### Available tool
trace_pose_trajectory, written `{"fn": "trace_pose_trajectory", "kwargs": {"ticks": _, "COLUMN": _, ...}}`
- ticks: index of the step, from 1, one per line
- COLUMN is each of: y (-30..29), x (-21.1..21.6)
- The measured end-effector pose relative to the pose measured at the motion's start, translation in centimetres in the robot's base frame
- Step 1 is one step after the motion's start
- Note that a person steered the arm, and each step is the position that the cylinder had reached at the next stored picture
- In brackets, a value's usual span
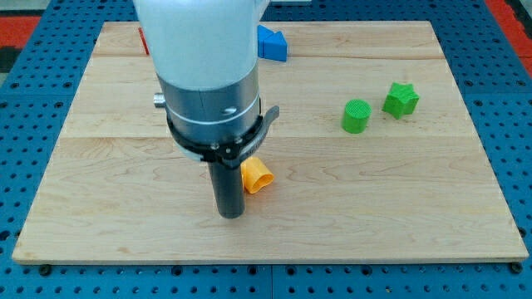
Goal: Push the yellow hexagon towards the top right
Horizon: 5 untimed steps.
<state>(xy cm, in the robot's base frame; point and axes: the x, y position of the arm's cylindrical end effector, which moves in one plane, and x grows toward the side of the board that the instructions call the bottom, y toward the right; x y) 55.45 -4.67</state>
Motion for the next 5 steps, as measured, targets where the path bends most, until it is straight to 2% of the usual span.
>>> {"fn": "trace_pose_trajectory", "kwargs": {"ticks": 4, "y": 1.2, "x": -3.5}}
{"fn": "trace_pose_trajectory", "kwargs": {"ticks": 5, "y": -1.7, "x": -5.7}}
